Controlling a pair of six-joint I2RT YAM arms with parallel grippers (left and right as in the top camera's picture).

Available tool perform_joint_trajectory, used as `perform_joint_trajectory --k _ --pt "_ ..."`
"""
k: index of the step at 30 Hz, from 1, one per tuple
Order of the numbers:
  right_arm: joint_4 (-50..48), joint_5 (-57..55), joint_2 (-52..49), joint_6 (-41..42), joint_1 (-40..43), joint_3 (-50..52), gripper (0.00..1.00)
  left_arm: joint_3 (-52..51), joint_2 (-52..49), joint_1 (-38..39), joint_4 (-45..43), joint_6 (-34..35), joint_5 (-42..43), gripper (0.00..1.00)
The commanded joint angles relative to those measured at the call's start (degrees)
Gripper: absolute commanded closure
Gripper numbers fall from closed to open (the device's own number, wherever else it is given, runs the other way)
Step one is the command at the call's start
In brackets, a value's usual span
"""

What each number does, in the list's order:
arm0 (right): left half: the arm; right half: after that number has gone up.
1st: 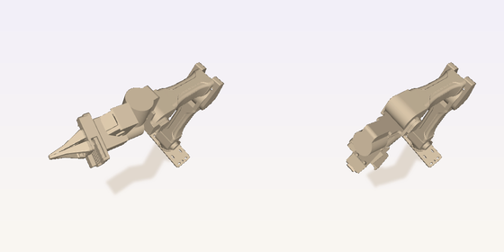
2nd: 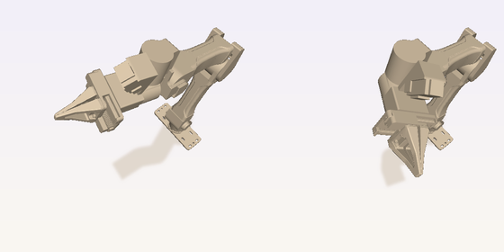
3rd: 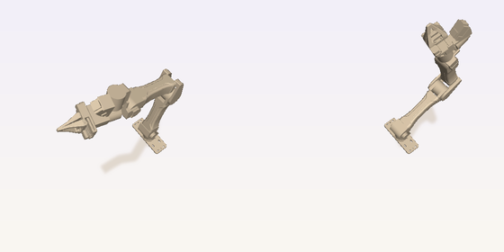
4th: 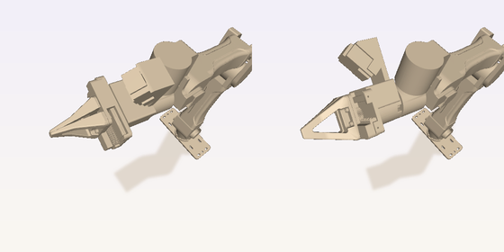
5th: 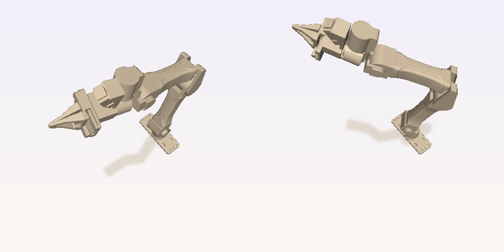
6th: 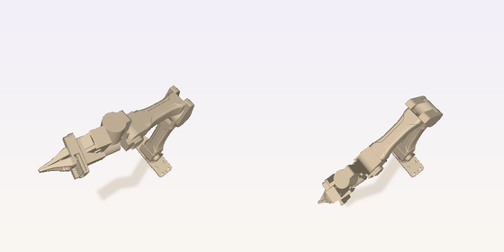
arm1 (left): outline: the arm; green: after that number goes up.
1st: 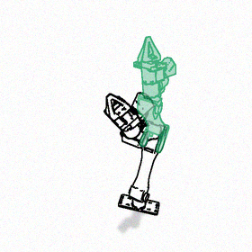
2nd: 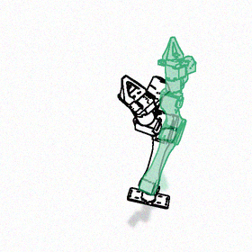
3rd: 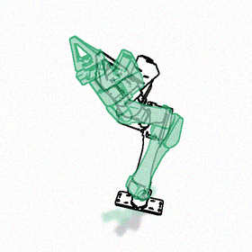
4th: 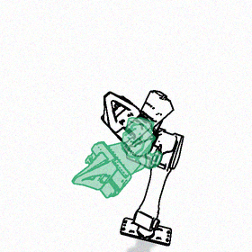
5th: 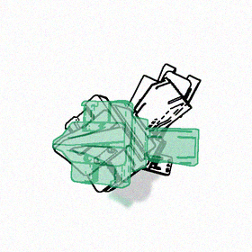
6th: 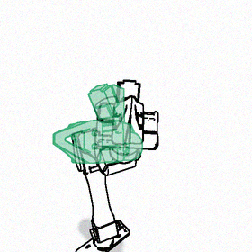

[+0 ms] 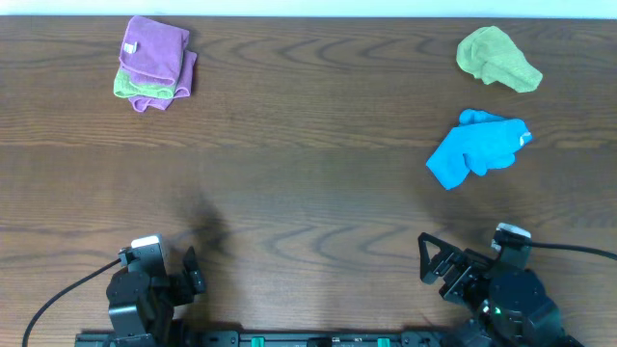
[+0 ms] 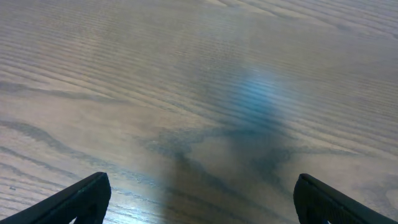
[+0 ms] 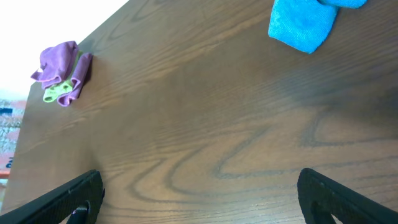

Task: Fold the cloth

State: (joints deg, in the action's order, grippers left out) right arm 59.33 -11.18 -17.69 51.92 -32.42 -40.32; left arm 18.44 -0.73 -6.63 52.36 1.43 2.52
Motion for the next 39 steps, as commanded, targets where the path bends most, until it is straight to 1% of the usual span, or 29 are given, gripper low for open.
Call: perform_joint_trajectory --k 1,6,8,10,14,16,18,20,25,31,39 --pt "0.1 -0.6 0.2 0.3 0.3 0.1 0.01 -0.1 0.5 0.3 0.3 -0.6 -1.2 0.05" --pt "0.2 -0.6 0.2 0.3 0.3 0.1 0.01 -0.1 0.5 0.3 0.3 -0.6 -1.2 0.05" --pt "2.9 -1.1 0.2 0.1 0.3 0.1 0.01 -0.1 0.5 0.3 0.3 -0.6 -1.2 0.05" --pt "3.0 -1.2 0.2 0.1 0.6 0.1 0.01 -0.1 0.5 0.3 0.3 -0.6 -1.2 0.05" --pt "2.9 -8.1 0.2 -1.2 5.5 1.4 0.01 -0.1 0.5 0.3 0.3 -0.6 -1.2 0.05" --pt "2.4 -8.8 0.2 -4.2 8.4 2.8 0.01 -0.1 0.5 0.3 0.3 -0.6 -1.2 0.05" --pt "0.6 -8.8 0.2 -10.6 11.7 4.9 0.01 -0.1 0.5 0.3 0.3 -0.6 -1.2 0.05" --pt "-2.3 -7.3 0.9 -19.5 15.9 7.4 0.01 -0.1 0.5 0.3 0.3 -0.6 -1.2 0.05" --pt "-3.1 -5.4 5.7 -29.6 24.5 11.2 0.01 -0.1 0.5 0.3 0.3 -0.6 -1.2 0.05" --pt "-3.2 -0.3 12.2 -38.8 30.6 15.4 0.01 -0.1 0.5 0.3 0.3 -0.6 -1.2 0.05" --pt "-3.4 5.3 17.1 -43.5 31.1 20.9 0.01 -0.1 0.5 0.3 0.3 -0.6 -1.2 0.05"
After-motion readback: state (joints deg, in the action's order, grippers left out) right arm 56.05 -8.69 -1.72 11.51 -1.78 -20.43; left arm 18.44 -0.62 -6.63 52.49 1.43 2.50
